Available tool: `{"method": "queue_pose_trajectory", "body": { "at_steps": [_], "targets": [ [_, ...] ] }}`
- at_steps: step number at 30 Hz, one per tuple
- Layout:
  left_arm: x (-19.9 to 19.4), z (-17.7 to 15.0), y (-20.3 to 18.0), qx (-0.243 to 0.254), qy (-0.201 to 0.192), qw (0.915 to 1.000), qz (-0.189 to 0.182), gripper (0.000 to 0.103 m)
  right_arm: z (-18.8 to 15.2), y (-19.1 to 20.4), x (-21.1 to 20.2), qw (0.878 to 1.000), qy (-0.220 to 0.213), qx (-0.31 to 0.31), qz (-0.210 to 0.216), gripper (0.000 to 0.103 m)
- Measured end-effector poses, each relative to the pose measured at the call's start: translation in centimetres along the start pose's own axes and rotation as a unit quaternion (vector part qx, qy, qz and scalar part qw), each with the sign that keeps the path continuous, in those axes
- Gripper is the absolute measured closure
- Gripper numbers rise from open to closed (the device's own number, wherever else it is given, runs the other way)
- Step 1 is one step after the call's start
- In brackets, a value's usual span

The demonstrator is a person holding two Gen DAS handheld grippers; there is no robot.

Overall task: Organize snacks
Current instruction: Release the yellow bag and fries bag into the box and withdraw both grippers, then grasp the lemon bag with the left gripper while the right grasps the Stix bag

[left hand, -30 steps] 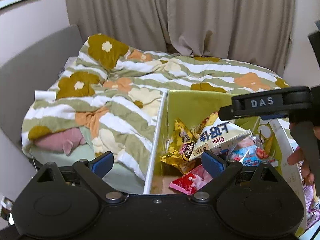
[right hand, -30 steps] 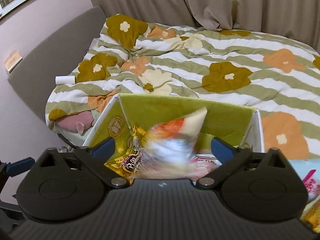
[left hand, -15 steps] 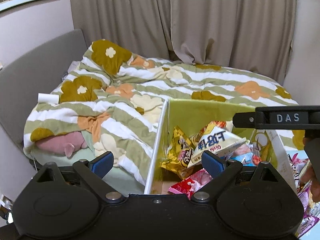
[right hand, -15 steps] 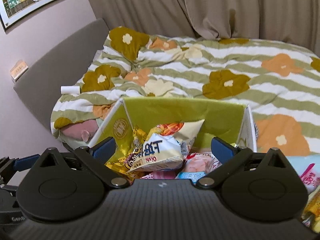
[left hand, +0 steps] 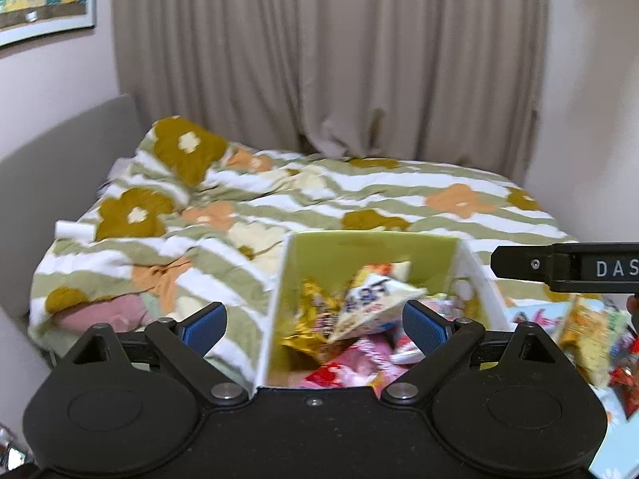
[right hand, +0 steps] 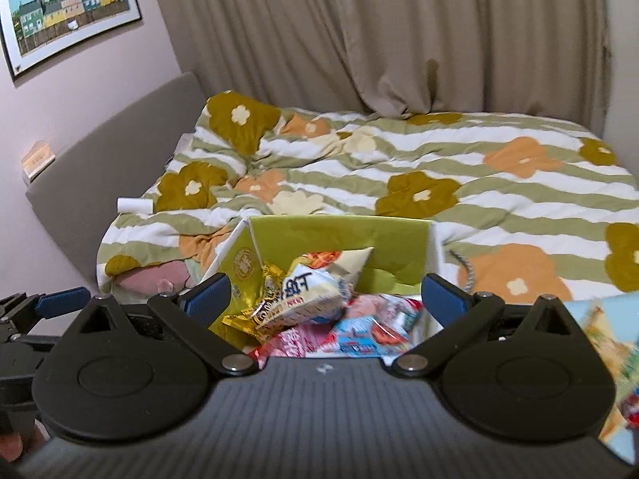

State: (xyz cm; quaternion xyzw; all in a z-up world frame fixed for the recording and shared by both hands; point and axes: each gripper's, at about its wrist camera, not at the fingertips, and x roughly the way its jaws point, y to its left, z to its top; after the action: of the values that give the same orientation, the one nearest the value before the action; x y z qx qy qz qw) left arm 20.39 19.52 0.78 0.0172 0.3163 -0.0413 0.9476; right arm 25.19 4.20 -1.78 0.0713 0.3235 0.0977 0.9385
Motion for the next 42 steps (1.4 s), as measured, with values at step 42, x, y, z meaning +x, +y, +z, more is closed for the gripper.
{"method": "queue_pose_trajectory", "body": {
  "at_steps": [42],
  "targets": [
    [8.6,-8.2,-36.8,0.218,0.001,0.974,-0.062,0.005,-14.7,-32.2,-11.5,0.991,0.055,-0.018,-0.122,0.0]
  ]
}}
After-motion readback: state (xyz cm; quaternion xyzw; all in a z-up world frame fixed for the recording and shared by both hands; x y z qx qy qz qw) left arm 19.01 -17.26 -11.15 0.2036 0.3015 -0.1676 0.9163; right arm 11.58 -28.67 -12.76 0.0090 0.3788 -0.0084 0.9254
